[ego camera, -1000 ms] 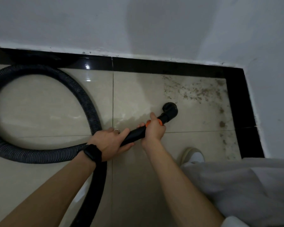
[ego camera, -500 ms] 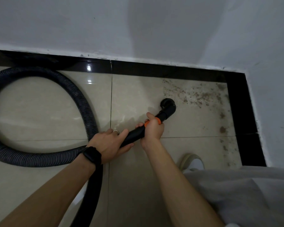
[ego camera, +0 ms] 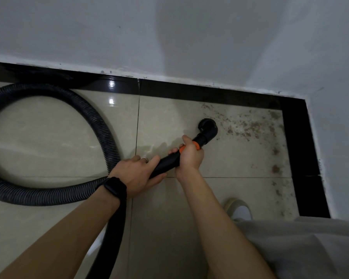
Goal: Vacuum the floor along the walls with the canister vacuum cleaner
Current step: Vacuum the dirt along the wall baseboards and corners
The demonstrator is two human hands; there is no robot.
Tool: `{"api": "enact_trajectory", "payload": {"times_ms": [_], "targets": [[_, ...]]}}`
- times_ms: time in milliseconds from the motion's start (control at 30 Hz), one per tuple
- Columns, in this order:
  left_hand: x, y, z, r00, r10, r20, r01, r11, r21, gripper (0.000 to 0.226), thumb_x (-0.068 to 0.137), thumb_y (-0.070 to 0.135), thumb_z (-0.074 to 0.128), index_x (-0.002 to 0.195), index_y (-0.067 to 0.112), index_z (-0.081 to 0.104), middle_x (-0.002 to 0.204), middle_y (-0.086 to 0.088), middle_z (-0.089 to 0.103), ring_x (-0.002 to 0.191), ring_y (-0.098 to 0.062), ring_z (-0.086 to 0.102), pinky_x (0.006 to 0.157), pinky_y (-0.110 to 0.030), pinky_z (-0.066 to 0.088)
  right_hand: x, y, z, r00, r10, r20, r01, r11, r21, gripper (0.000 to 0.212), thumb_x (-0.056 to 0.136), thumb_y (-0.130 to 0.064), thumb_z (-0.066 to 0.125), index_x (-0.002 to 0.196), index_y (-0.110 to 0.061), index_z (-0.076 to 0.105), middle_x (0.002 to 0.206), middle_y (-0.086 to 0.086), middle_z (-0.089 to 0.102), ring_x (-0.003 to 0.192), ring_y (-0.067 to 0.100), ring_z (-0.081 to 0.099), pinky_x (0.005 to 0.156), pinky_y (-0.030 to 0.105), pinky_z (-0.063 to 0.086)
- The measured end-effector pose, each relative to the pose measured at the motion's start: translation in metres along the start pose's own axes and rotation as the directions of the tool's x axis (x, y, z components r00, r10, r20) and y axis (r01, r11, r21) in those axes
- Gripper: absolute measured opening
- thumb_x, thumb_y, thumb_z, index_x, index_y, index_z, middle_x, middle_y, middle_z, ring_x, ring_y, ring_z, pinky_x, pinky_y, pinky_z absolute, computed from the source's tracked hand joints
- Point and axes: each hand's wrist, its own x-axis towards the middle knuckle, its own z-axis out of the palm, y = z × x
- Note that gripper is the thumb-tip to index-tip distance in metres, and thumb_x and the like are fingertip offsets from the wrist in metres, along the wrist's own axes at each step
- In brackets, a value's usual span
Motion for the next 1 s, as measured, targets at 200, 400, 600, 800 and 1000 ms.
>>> {"api": "enact_trajectory", "payload": {"times_ms": [200, 400, 600, 800, 1000], "targets": [[0.012, 0.001, -0.003, 1.000, 0.000, -0.011, 0.000, 1.000, 0.000, 0.058, 0.087, 0.069, 0.013, 0.117, 0.025, 0.036, 0.100, -0.001, 0.065, 0.092, -0.022, 0.061, 0.063, -0.031, 0.040, 0.009, -0.009, 0.004, 1.000, 0.008, 0.023, -0.008, 1.000, -0.005, 0.026, 0.092, -0.006, 0.069, 0.107, -0.011, 0.049, 0.065, 0.005, 0.046, 0.042, 0.017, 0.045, 0.046, 0.031, 0.050], [0.028, -0.002, -0.007, 0.999, -0.026, -0.034, 0.026, 0.999, -0.022, 0.052, 0.092, 0.068, 0.019, 0.115, 0.026, 0.036, 0.097, 0.000, 0.064, 0.088, -0.021, 0.060, 0.063, -0.031, 0.044, 0.021, -0.021, 0.016, 0.998, 0.009, 0.055, -0.009, 1.000, -0.003, 0.025, 0.094, -0.007, 0.067, 0.106, -0.012, 0.047, 0.063, 0.004, 0.045, 0.044, 0.018, 0.044, 0.047, 0.031, 0.050], [0.045, -0.006, -0.011, 0.997, -0.071, -0.024, 0.070, 0.996, -0.053, 0.043, 0.096, 0.066, 0.025, 0.111, 0.027, 0.032, 0.093, 0.000, 0.062, 0.083, -0.021, 0.057, 0.061, -0.032, 0.043, 0.036, -0.030, 0.031, 0.996, 0.015, 0.085, -0.014, 1.000, -0.019, 0.026, 0.092, -0.008, 0.068, 0.108, -0.012, 0.048, 0.059, 0.003, 0.045, 0.042, 0.017, 0.044, 0.046, 0.030, 0.049], [0.042, -0.015, -0.013, 0.990, -0.138, -0.007, 0.137, 0.983, -0.122, 0.042, 0.094, 0.069, 0.027, 0.106, 0.029, 0.032, 0.081, 0.004, 0.054, 0.072, -0.017, 0.047, 0.059, -0.032, 0.041, 0.035, -0.028, 0.046, 0.995, 0.017, 0.101, -0.013, 0.999, -0.042, 0.025, 0.093, -0.008, 0.068, 0.110, -0.011, 0.050, 0.060, 0.004, 0.047, 0.040, 0.017, 0.046, 0.046, 0.030, 0.050], [0.015, -0.038, -0.016, 0.972, -0.234, 0.032, 0.235, 0.947, -0.218, 0.040, 0.091, 0.070, 0.025, 0.099, 0.032, 0.031, 0.073, 0.007, 0.049, 0.065, -0.016, 0.053, 0.060, -0.033, 0.050, 0.016, -0.003, 0.070, 0.990, 0.014, 0.143, 0.005, 0.991, -0.134, 0.041, 0.095, -0.015, 0.069, 0.128, -0.005, 0.046, 0.072, 0.009, 0.053, 0.042, 0.018, 0.052, 0.053, 0.035, 0.054]]}}
